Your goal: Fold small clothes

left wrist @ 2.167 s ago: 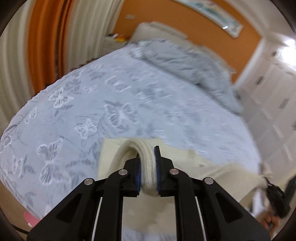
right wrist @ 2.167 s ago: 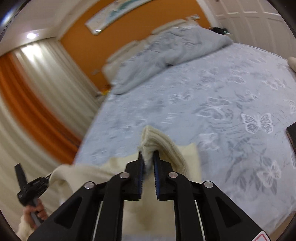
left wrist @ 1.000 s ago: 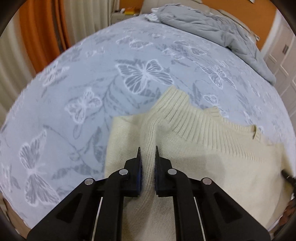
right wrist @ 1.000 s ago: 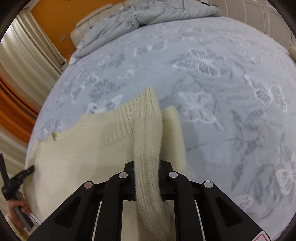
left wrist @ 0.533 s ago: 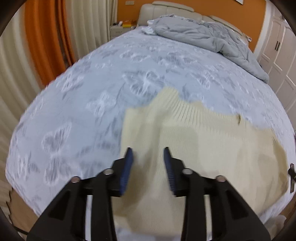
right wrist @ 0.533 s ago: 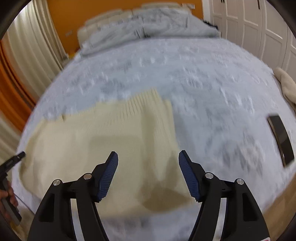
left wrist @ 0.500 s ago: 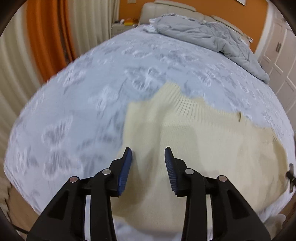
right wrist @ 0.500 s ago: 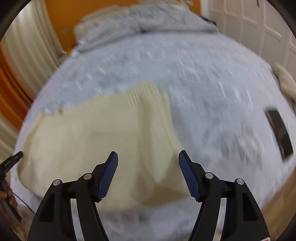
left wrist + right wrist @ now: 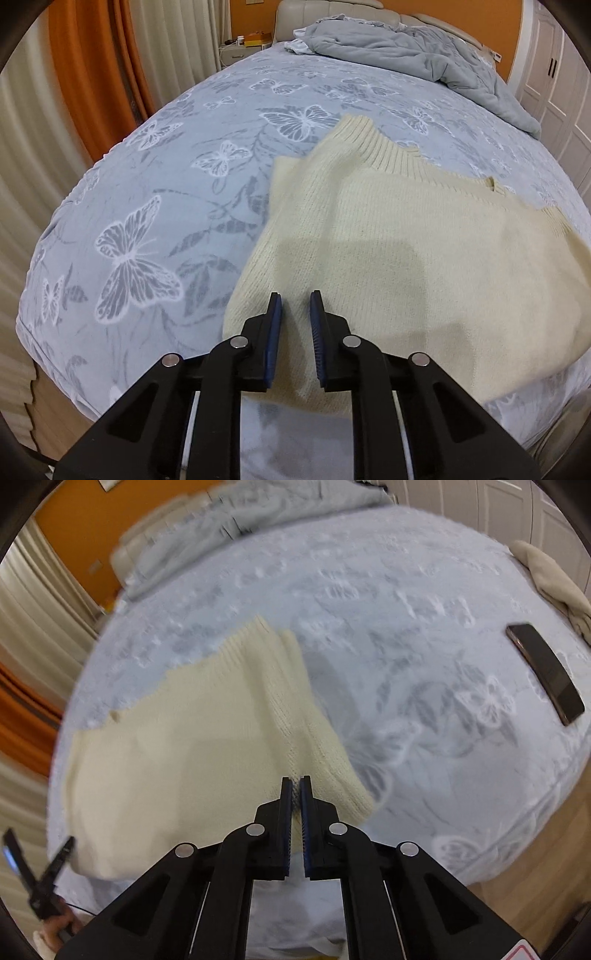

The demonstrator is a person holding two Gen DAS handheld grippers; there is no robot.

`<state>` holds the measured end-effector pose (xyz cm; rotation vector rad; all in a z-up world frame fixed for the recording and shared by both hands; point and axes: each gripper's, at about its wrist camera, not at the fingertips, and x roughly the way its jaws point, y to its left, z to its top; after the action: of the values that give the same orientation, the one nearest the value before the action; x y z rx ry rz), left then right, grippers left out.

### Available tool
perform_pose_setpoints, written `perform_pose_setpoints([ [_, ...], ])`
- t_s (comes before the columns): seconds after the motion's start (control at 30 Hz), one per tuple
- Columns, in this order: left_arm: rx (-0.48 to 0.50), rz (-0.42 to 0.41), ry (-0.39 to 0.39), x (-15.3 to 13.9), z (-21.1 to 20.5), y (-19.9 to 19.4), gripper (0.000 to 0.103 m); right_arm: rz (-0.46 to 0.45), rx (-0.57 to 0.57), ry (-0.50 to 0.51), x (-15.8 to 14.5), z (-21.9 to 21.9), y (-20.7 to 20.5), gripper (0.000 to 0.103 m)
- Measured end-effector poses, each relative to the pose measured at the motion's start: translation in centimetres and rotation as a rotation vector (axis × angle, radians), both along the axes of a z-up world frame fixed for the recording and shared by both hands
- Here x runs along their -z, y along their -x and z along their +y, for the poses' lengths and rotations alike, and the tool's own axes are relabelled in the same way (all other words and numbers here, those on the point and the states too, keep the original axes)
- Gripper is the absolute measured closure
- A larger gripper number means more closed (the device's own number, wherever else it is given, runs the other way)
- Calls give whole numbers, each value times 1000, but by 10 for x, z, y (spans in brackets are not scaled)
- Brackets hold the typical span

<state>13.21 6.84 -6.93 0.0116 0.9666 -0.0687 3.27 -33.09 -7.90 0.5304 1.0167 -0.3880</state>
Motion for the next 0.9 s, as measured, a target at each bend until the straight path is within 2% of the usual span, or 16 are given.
perform_pose_setpoints([
  [0.1, 2, -1, -2, 2, 0, 0, 87, 89, 2, -12, 21, -2, -3, 99],
  [0.23, 8, -4, -2, 2, 0, 1, 87, 83, -2, 2, 15, 7, -5, 94],
  [0.3, 4, -8, 2, 3, 1, 2, 87, 64, 13, 15, 10, 9, -4, 83],
  [0.33, 1, -9, 4, 3, 1, 2, 87, 62, 26, 27, 8, 9, -1, 71],
  [0.43, -9, -19, 19, 3, 1, 3, 85, 53, 25, 4, 10, 7, 2, 62],
  [0.5, -20, -20, 87, 2, 6, 3, 62, 54, 13, 8, 13, 9, -2, 56],
  [0.53, -24, -21, 128, 1, 8, 3, 58, 53, 8, 15, 14, 11, -5, 55],
  [0.57, -31, -21, 165, 1, 10, 2, 56, 57, -5, 23, 16, 13, -10, 55],
  [0.6, -29, -16, 170, 2, 10, 1, 58, 68, -23, 27, 18, 15, -14, 62],
  [0.63, -17, 1, 141, 5, 7, -1, 69, 98, -62, 24, 24, 19, -21, 98],
  [0.67, 10, 28, 69, 10, 2, -4, 95, 111, -70, 17, 25, 21, -25, 97],
  [0.7, 19, 32, 73, 7, 3, -4, 100, 100, -66, 11, 20, 22, -25, 97],
  [0.73, 18, 38, 100, 0, 6, -3, 100, 43, -65, -18, 5, 22, -22, 98],
  [0.77, 10, 22, 165, -17, 13, 1, 100, -26, -70, -39, -14, 22, -17, 98],
  [0.83, -10, -1, 243, -50, 26, 10, 100, -152, -105, -26, -57, 22, -6, 98],
  [0.9, -38, 4, 219, -58, 33, 11, 103, -147, -140, 10, -68, 19, -4, 100],
])
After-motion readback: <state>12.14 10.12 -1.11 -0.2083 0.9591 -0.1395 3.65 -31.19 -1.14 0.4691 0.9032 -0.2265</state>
